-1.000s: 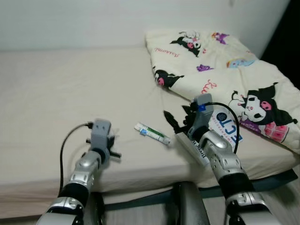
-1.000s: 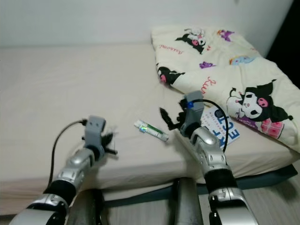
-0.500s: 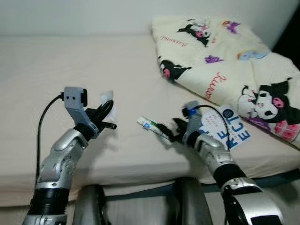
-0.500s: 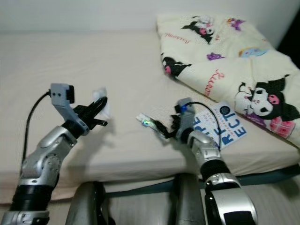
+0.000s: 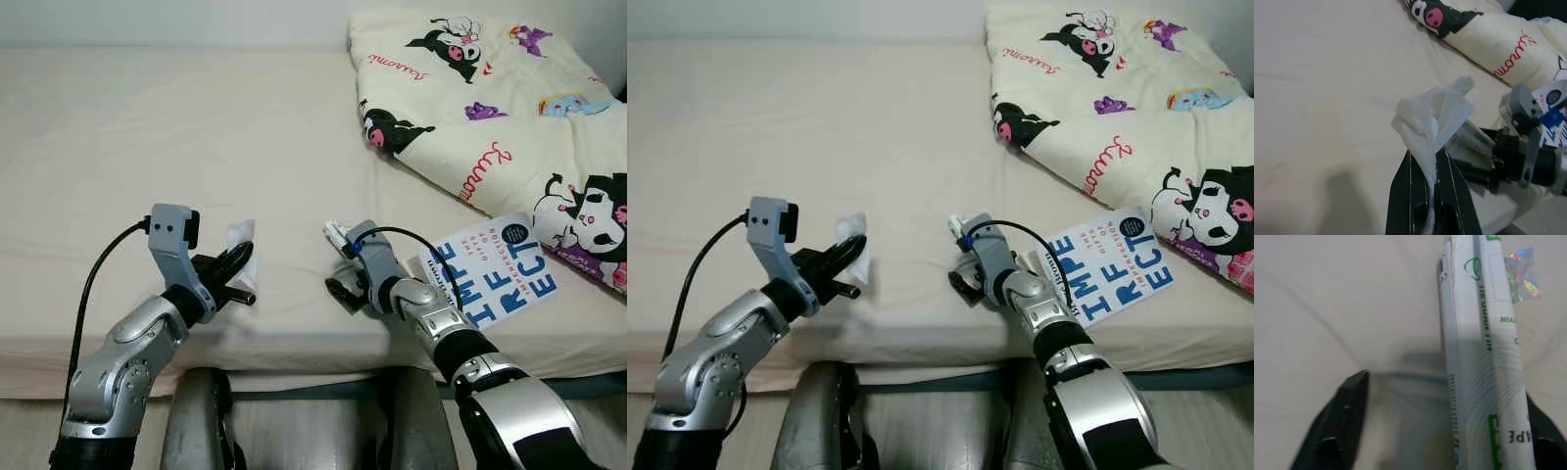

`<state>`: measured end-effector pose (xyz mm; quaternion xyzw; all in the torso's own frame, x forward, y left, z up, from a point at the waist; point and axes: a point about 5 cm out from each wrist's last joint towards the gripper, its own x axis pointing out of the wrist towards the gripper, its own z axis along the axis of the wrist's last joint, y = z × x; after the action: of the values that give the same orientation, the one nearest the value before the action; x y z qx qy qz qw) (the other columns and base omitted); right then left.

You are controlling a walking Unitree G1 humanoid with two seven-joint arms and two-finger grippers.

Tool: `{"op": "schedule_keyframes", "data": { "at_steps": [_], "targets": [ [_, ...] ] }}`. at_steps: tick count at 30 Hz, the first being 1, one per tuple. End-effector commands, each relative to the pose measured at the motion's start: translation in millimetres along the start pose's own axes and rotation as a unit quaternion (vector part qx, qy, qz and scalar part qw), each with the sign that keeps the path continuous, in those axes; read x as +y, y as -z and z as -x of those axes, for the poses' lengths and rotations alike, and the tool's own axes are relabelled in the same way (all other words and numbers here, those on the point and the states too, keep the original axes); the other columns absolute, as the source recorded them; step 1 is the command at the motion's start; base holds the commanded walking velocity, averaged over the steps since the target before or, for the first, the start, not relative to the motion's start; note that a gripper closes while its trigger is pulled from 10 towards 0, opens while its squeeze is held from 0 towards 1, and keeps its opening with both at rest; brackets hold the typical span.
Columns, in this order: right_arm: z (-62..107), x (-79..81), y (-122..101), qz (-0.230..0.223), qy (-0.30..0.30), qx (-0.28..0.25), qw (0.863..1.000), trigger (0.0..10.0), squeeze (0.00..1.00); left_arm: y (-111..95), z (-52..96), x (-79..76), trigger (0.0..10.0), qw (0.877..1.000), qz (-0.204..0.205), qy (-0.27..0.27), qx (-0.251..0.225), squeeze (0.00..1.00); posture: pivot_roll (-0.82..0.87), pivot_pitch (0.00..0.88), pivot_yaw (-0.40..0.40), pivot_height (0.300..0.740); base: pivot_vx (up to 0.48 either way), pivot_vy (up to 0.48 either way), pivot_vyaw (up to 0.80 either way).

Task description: Clean up the room

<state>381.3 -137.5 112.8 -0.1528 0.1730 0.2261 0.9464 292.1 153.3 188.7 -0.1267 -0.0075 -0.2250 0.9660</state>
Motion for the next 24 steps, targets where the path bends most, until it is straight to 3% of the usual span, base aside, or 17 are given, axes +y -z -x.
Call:
{"op": "schedule_keyframes", "data": {
  "at_steps": [1, 7, 10, 16, 17, 18, 21, 24],
  "targets": [
    [5.1, -1.7, 31.2, -0.026, 0.016, 0.059, 0.998, 0.0, 0.00, 5.9, 1.7, -2.4, 10.0, 1.000, 0.009, 0.000, 0.013, 0.00, 0.19, 0.331, -0.019, 0.506, 0.000, 0.000, 0.00],
    [3.2, -1.6, 22.2, -0.059, 0.025, 0.018, 0.998, 0.0, 0.00, 10.5, -0.7, -1.5, 10.0, 1.000, 0.003, -0.006, 0.018, 0.00, 0.18, 0.297, -0.036, 0.506, 0.000, 0.000, 0.00],
    [2.5, -1.5, 9.9, -0.110, 0.020, -0.042, 0.993, 0.0, 0.00, 18.9, -6.9, 13.8, 10.0, 0.998, -0.009, -0.053, 0.019, 0.00, 0.15, 0.223, -0.065, 0.506, 0.000, 0.000, 0.00],
    [4.2, 0.9, 7.3, -0.141, 0.009, -0.085, 0.986, 0.0, 0.00, 34.9, -12.7, 37.6, 10.0, 0.991, -0.020, -0.130, 0.034, 0.00, 0.11, 0.146, -0.075, 0.506, 0.000, 0.000, 0.00],
    [6.1, 2.4, 7.0, -0.166, 0.003, -0.113, 0.980, 0.0, 0.00, 46.3, -12.3, 47.3, 10.0, 0.987, -0.016, -0.157, 0.044, 0.00, 0.10, 0.110, -0.078, 0.506, 0.000, 0.000, 0.00],
    [6.1, 2.4, 7.0, -0.166, 0.003, -0.113, 0.980, 0.0, 0.00, 46.3, -12.3, 47.3, 10.0, 0.987, -0.016, -0.157, 0.044, 0.00, 0.10, 0.110, -0.078, 0.506, 0.000, 0.000, 0.00],
    [10.8, 9.6, 0.1, -0.216, -0.028, -0.185, 0.958, 0.0, 0.00, 64.3, -9.0, 58.1, 10.0, 0.981, -0.018, -0.182, 0.067, 0.00, 0.08, 0.071, -0.079, 0.506, 0.000, 0.000, 0.00],
    [13.0, 20.1, -2.7, -0.232, -0.051, -0.211, 0.948, 0.0, 0.00, 73.9, -5.3, 66.4, 10.0, 0.976, -0.008, -0.206, 0.075, 0.00, 0.07, 0.050, -0.078, 0.506, 0.000, 0.000, 0.00]
  ]
}}
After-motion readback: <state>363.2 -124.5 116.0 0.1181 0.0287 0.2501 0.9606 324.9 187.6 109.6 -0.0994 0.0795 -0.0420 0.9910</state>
